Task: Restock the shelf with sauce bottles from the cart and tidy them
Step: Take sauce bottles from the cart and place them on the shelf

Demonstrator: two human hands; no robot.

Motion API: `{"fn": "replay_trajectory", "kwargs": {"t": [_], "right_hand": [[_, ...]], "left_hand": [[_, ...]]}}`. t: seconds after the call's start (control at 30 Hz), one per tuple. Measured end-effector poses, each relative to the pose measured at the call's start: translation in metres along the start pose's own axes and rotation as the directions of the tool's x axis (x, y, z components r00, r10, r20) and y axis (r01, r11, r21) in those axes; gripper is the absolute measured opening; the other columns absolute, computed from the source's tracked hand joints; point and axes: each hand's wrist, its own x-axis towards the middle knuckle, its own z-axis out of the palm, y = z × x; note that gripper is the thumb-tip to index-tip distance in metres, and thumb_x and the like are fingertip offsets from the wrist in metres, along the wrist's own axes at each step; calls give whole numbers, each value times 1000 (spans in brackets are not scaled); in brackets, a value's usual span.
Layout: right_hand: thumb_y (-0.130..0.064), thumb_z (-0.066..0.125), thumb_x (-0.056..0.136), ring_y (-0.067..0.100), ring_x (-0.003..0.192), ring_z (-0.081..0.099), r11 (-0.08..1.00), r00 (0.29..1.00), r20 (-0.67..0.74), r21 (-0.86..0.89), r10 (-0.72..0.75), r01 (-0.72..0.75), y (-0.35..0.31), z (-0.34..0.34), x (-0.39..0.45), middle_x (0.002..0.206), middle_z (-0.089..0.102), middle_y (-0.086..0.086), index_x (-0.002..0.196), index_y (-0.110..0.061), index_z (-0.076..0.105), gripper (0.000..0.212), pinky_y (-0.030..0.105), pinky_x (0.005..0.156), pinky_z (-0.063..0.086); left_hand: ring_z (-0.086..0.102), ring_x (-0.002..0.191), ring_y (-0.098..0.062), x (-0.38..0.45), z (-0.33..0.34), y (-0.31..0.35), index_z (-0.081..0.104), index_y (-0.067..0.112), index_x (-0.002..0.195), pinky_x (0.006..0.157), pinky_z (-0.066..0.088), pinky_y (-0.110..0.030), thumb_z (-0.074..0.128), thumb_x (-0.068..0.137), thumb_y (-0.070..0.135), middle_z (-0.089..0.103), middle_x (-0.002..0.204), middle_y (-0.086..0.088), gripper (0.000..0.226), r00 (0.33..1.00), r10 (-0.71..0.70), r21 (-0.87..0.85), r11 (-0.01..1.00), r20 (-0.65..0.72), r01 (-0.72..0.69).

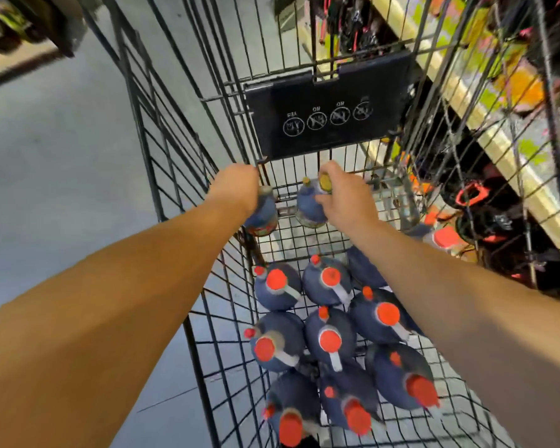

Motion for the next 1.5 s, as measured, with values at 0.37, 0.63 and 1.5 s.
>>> {"fn": "replay_trajectory", "kwargs": {"t": [0.37,0.63,1.5], "right_hand": [[-17,67,82,18,74,48,964,921,-360,260,149,-55,-25,-135,-93,81,56,-5,107,-22,58,27,26,65,30],[-16,67,82,25,78,59,968,761,-630,252,154,12,-24,-275,-229,84,62,-2,108,-14,59,28,36,69,44],[-25,69,79,27,85,59,842,355,-787,356,504,-406,147,-429,-730,91,65,-1,101,-22,59,24,39,75,47]], "left_hand": [[64,91,-26,-95,-58,4,71,13,93,84,51,-30,63,79,9,71,93,-7,16,945,-145,-563,825,-294,-48],[63,95,-18,-210,-157,71,68,24,98,87,48,-29,74,74,20,71,100,3,25,874,-23,-631,701,-485,-332],[58,87,-20,-562,-178,429,66,20,96,70,39,-27,76,72,23,67,94,0,26,563,599,-303,484,-569,-821]]}}
